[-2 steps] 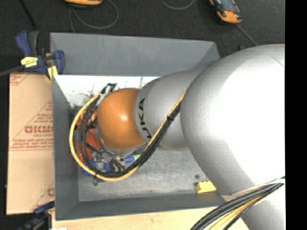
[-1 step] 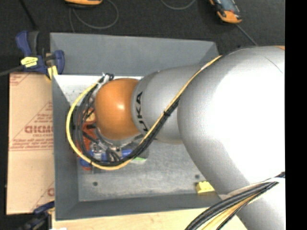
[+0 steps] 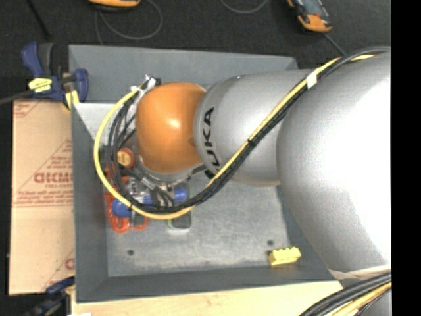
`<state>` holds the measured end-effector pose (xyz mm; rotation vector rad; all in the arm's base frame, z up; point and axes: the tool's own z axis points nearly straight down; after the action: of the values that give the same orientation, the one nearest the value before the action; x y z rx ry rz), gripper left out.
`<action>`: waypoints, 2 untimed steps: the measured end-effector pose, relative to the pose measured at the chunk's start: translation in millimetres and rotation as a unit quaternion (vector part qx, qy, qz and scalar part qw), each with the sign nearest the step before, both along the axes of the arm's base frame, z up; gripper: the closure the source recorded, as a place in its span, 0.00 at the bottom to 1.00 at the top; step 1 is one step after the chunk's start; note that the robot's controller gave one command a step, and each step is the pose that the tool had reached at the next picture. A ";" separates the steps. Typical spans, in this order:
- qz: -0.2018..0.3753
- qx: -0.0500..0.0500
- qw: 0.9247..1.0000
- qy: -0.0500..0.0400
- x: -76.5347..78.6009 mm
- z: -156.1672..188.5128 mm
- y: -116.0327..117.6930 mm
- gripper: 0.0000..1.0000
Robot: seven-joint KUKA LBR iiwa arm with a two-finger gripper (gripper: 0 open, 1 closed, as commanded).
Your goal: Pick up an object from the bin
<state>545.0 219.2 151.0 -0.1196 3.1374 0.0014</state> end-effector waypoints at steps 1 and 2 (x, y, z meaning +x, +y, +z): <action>0.000 0.000 1.000 0.000 0.0 0.0 0.0 1.00; 0.000 0.000 1.000 0.001 9.0 29.6 2.0 1.00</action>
Offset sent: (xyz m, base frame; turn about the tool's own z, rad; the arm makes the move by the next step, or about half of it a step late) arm 0.0133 0.0031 0.0447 -0.0031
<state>554.1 221.1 180.6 -0.1200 3.1395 0.0005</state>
